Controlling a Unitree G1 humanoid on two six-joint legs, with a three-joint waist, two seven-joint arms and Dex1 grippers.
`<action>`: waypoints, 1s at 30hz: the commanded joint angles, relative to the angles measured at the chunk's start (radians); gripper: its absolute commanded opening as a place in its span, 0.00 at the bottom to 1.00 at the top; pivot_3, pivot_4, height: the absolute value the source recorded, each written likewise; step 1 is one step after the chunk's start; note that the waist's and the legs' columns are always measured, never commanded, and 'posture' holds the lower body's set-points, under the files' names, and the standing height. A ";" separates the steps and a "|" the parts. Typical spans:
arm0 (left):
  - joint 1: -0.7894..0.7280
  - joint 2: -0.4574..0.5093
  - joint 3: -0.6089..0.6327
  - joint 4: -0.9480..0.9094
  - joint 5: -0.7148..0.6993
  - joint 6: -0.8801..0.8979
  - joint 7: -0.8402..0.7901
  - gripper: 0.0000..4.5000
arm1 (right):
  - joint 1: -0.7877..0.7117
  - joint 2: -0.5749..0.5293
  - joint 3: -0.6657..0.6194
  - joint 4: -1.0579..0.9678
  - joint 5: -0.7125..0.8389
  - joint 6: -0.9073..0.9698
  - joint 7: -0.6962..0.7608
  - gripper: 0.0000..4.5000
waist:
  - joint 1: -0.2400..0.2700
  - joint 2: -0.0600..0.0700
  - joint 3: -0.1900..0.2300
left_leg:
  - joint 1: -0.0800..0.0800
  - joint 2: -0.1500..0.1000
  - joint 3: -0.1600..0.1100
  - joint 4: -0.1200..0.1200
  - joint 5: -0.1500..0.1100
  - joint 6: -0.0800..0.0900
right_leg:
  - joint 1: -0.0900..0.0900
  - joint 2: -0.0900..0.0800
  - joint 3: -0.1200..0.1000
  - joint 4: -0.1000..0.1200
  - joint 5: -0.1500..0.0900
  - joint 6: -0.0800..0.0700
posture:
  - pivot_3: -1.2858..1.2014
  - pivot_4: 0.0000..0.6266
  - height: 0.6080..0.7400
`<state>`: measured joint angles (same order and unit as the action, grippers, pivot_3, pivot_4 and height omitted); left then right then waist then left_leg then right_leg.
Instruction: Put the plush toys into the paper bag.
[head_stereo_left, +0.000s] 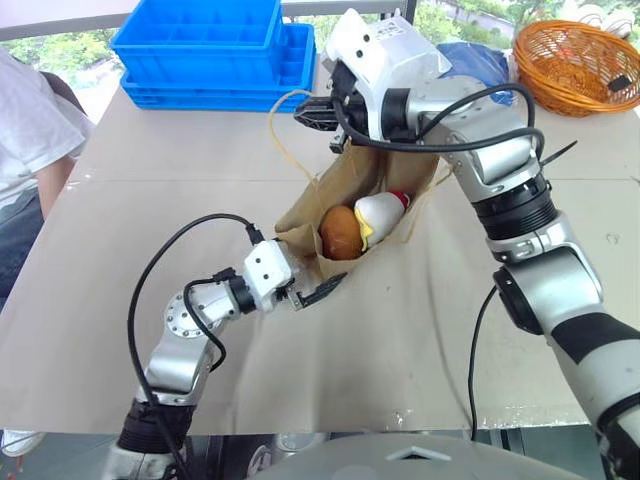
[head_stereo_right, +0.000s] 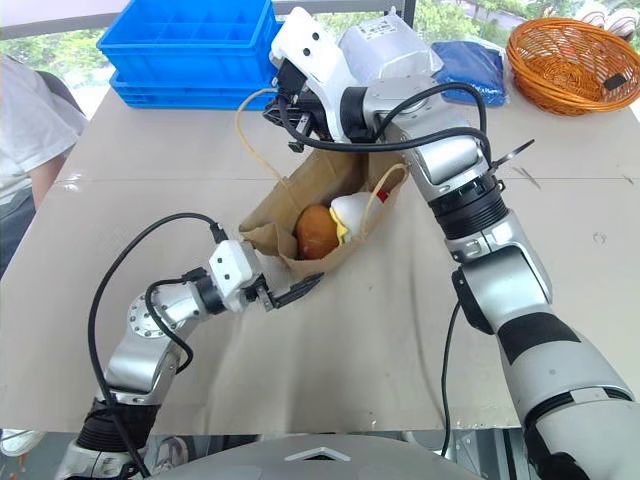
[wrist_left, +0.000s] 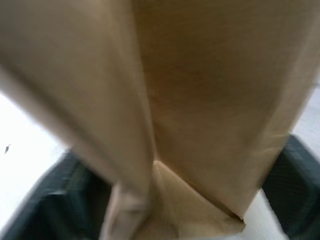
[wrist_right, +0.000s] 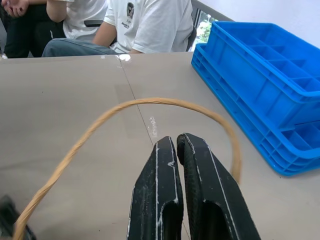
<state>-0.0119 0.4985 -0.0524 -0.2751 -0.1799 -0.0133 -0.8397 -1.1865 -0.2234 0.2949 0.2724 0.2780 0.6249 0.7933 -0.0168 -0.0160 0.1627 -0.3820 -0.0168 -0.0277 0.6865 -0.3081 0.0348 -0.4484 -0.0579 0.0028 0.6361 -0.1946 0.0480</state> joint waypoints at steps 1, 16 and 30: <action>-0.024 -0.004 0.024 0.027 -0.023 -0.035 0.013 0.54 | 0.009 -0.053 -0.031 -0.116 0.025 0.019 0.073 0.00 | 0.001 0.000 0.000 | 0.000 0.000 0.000 0.000 0.000 0.000 | 0.000 0.000 0.000 0.000 0.000 0.000 | 0.52 0.24 1.00; -0.111 0.034 0.025 0.194 -0.003 -0.158 -0.040 0.00 | 0.054 -0.337 -0.145 -0.430 0.105 0.226 0.143 0.70 | 0.003 0.000 0.000 | -0.001 -0.004 -0.003 0.000 0.000 0.000 | 0.000 -0.008 -0.009 0.001 0.000 0.000 | 0.52 0.24 1.00; -0.192 0.109 0.064 0.239 -0.249 -0.070 -0.299 0.00 | 0.309 -0.416 -0.747 -0.719 0.460 0.484 -0.101 0.70 | 0.006 0.000 0.000 | -0.002 -0.006 -0.005 0.000 0.000 0.001 | 0.000 -0.012 -0.012 0.001 0.000 0.000 | 0.52 0.24 1.00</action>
<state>-0.1880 0.5736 -0.0168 -0.0066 -0.3549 -0.1270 -1.0848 -0.9479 -0.5815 -0.3640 -0.3681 0.6864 1.0663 0.6999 -0.0104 -0.0157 0.1623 -0.3840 -0.0223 -0.0332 0.6866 -0.3083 0.0354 -0.4479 -0.0703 -0.0094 0.6371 -0.1946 0.0481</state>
